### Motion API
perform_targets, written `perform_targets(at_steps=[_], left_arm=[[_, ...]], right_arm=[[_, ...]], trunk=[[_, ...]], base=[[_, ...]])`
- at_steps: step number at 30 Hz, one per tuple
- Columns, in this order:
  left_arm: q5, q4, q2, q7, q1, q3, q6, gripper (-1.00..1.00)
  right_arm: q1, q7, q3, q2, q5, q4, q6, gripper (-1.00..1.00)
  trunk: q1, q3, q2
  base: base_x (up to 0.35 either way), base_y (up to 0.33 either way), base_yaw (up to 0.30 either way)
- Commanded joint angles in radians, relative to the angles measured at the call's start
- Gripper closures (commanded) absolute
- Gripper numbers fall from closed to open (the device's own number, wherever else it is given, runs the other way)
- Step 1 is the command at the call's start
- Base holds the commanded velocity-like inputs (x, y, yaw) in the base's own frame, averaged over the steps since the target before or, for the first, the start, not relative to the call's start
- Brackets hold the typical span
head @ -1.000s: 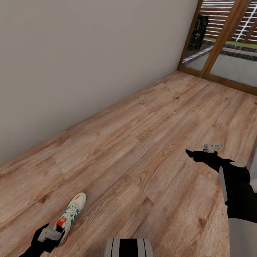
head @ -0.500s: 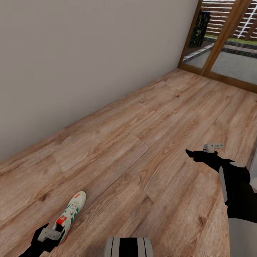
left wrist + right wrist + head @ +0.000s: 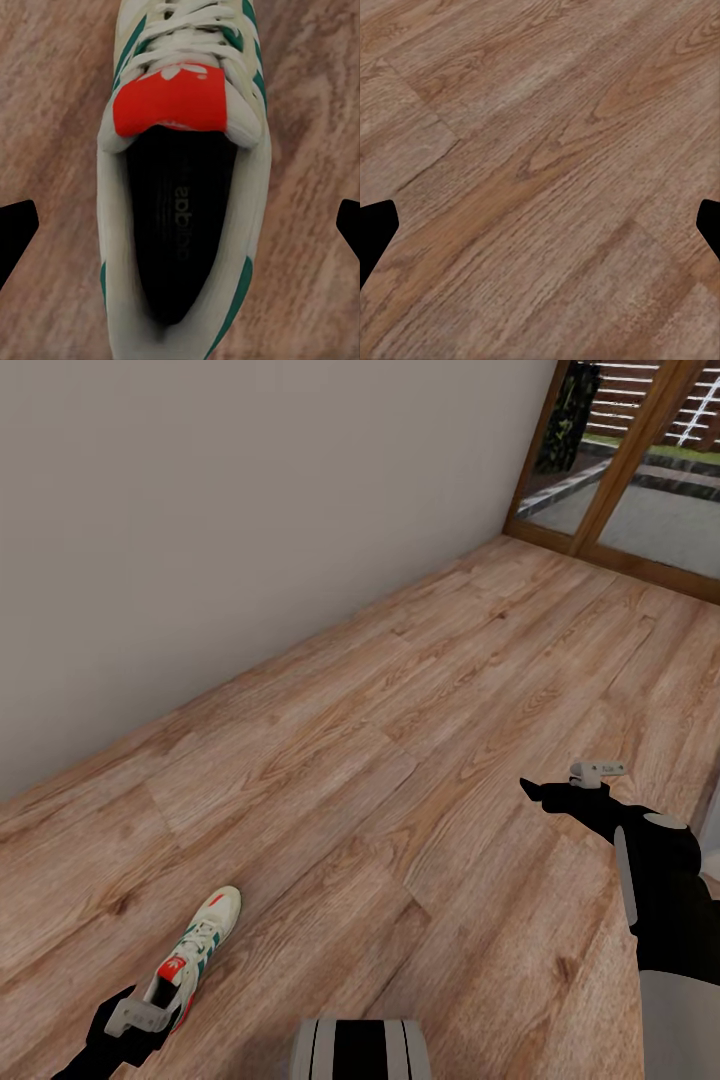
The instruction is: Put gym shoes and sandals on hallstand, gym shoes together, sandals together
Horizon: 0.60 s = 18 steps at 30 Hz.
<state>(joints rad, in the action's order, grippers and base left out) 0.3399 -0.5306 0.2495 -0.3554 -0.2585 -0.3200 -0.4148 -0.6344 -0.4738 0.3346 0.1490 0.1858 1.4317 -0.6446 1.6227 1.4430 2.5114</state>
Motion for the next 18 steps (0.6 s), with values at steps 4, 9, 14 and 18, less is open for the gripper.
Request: perform_targets(at_steps=[4,9,14,18], left_arm=[[0.010,0.000,-0.001,-0.006,-0.001,-0.009,-0.005,-1.00],[0.010,0.000,-0.001,-0.007,-0.001,-0.009,-0.005,-1.00],[0.010,0.000,-0.001,-0.006,-0.001,-0.009,-0.005,-1.00],[0.010,0.000,-0.001,-0.006,-0.001,-0.009,-0.004,-1.00]], right_arm=[[-0.001,-0.009,0.001,0.000,0.011,0.001,-0.003,-1.00],[-0.001,-0.009,0.001,0.000,0.011,0.001,-0.003,-1.00],[-0.001,-0.009,0.001,0.000,0.011,0.001,-0.003,-1.00],[-0.001,-0.009,0.001,0.000,0.011,0.001,-0.003,-1.00]], trunk=[[0.001,0.013,0.001],[0.003,0.036,0.002],[0.003,0.040,0.002],[0.003,0.041,0.002]], base=[[0.000,0.000,0.000],[0.000,0.000,0.043],[0.000,0.000,0.090],[0.000,0.000,0.029]])
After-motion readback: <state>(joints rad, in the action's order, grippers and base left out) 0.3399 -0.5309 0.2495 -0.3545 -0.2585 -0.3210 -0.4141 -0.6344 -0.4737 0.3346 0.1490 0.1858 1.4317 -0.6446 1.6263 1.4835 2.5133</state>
